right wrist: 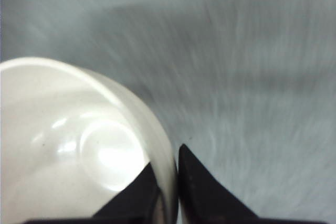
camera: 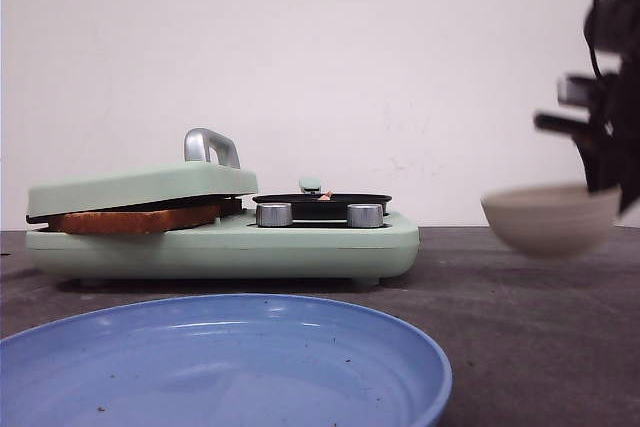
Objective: Make breakfast with bread and shrimp
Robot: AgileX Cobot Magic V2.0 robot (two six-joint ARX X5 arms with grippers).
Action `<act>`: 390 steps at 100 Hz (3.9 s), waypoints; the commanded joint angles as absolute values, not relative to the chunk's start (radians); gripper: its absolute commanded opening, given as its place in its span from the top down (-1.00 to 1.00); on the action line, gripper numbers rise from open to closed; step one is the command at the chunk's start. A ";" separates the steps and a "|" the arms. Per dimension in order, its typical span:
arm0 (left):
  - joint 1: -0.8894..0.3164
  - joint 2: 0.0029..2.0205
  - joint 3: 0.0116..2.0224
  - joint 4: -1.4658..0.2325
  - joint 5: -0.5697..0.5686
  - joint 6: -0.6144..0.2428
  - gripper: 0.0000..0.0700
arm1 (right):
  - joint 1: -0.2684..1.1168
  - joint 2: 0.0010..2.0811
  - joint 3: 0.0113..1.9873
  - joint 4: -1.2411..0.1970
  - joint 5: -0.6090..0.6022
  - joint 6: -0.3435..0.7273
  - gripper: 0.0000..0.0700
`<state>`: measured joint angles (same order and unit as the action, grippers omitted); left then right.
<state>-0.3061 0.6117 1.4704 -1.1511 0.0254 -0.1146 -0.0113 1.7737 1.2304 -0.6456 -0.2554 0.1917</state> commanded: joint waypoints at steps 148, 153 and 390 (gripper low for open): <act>-0.310 0.616 1.240 -0.946 0.026 -0.147 1.00 | 0.070 0.256 0.497 -0.314 -0.138 0.137 1.00; -0.310 0.619 1.237 -0.947 0.026 -0.151 1.00 | 0.070 0.249 0.498 -0.308 -0.114 0.140 1.00; 0.093 0.228 0.259 -0.084 0.109 0.048 1.00 | 0.070 0.245 0.498 0.613 -0.131 0.297 1.00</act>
